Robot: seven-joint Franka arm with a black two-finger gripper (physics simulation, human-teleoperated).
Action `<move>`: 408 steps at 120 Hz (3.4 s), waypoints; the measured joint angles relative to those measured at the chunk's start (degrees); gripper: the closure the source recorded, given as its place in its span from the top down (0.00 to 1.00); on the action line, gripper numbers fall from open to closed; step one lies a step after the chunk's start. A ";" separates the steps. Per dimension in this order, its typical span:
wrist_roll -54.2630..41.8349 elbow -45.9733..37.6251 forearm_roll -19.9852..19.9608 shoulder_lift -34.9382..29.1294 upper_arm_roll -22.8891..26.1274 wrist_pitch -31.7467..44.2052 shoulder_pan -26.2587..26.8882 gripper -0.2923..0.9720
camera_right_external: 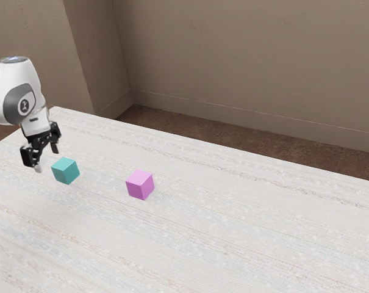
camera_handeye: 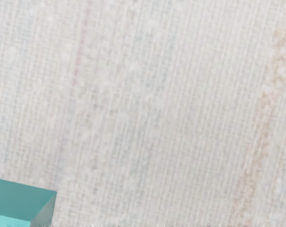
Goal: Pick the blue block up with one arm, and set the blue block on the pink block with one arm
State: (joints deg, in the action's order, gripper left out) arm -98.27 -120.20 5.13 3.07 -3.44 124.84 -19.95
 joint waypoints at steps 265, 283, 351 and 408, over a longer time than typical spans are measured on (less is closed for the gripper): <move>-10.51 11.01 -6.48 7.86 17.18 -4.73 -0.68 0.47; -7.27 11.38 -6.91 9.17 16.85 -5.12 2.90 0.47; 1.36 21.13 -5.92 22.03 16.54 -3.29 5.26 0.47; 4.21 22.05 -3.86 22.81 16.54 -3.25 4.72 0.72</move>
State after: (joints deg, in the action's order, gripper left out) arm -94.06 -98.15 1.28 25.87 13.09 121.58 -15.23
